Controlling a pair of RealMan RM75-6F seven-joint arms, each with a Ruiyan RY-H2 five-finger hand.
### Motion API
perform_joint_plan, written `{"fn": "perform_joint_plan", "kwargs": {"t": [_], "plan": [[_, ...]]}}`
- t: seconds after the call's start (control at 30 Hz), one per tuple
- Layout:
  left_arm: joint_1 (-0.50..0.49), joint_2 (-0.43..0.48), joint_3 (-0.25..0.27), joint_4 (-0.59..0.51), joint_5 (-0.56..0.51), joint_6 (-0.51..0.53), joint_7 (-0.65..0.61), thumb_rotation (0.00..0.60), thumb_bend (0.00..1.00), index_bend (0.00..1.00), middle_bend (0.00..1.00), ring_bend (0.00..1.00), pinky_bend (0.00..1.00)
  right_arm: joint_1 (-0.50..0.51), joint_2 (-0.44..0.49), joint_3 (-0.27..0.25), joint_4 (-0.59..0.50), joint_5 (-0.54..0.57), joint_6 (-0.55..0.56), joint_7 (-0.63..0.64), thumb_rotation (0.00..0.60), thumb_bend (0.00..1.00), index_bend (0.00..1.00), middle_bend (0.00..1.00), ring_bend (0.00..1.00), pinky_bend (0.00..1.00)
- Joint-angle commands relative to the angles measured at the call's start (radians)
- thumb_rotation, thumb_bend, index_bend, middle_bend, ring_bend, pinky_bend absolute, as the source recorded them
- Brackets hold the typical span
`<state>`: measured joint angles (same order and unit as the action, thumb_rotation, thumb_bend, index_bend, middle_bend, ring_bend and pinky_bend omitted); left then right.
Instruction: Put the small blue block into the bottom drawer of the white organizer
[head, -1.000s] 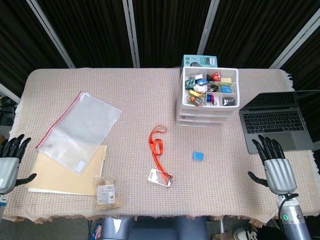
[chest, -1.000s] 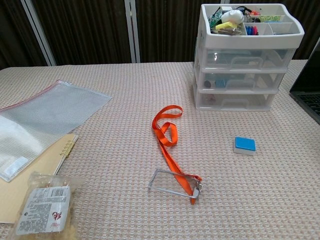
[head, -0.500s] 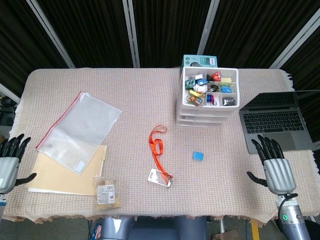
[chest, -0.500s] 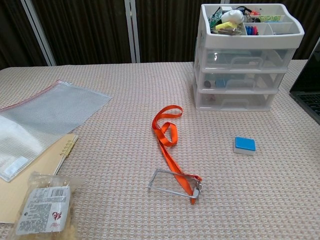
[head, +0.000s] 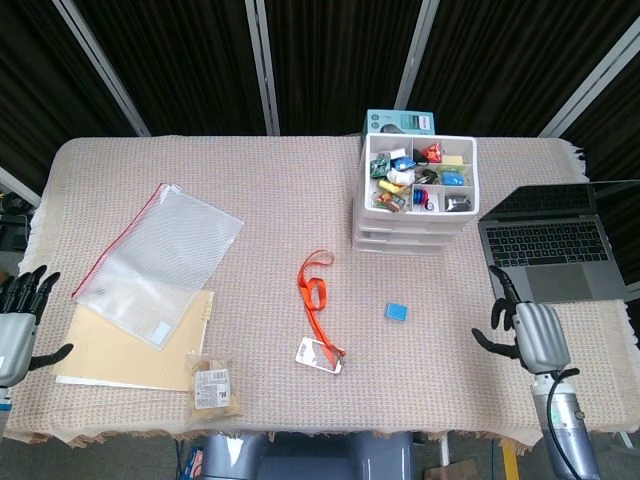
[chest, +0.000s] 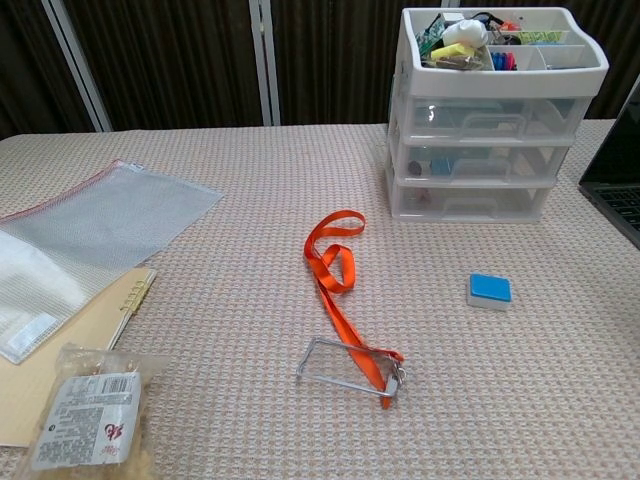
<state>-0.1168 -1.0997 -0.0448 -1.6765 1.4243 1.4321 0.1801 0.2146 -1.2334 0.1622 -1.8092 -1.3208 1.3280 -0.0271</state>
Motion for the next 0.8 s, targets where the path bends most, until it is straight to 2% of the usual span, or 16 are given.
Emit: {"fn": "perform_joint_plan", "kwargs": {"t": [0.03, 0.1, 0.2, 0.4, 0.6, 0.8], "plan": [[0.0, -0.001, 0.0, 0.001, 0.001, 0.001, -0.002, 0.6, 0.14, 0.07, 0.0, 0.0, 0.0, 0.079, -0.021, 0.08, -0.088, 0.188, -0.133, 0.016, 0.6, 0.35, 0.1, 0.79, 0.81, 0.71], [0.0, -0.002, -0.001, 0.002, 0.001, 0.001, -0.004, 0.6, 0.14, 0.07, 0.0, 0.0, 0.0, 0.107, -0.04, 0.105, -0.105, 0.261, -0.17, 0.012, 0.6, 0.41, 0.1, 0.8, 0.82, 0.72], [-0.001, -0.002, -0.001, 0.003, 0.002, 0.0, -0.007, 0.6, 0.14, 0.07, 0.0, 0.0, 0.0, 0.163, -0.082, 0.154, -0.124, 0.405, -0.222, 0.0, 0.6, 0.45, 0.1, 0.81, 0.82, 0.72], [-0.002, -0.001, -0.001, 0.003, 0.001, -0.004, -0.013, 0.6, 0.15, 0.07, 0.0, 0.0, 0.0, 0.247, -0.165, 0.246, -0.119, 0.68, -0.282, 0.036, 0.6, 0.46, 0.1, 0.81, 0.82, 0.72], [-0.004, 0.001, -0.002, 0.002, -0.002, -0.008, -0.021, 0.6, 0.15, 0.07, 0.0, 0.0, 0.0, 0.322, -0.226, 0.334, -0.068, 0.97, -0.355, 0.108, 0.6, 0.46, 0.1, 0.81, 0.82, 0.72], [-0.005, 0.001, -0.004, 0.002, -0.002, -0.009, -0.023, 0.6, 0.15, 0.07, 0.0, 0.0, 0.0, 0.375, -0.26, 0.369, -0.004, 1.129, -0.403, 0.137, 0.6, 0.47, 0.1, 0.81, 0.82, 0.72]]}}
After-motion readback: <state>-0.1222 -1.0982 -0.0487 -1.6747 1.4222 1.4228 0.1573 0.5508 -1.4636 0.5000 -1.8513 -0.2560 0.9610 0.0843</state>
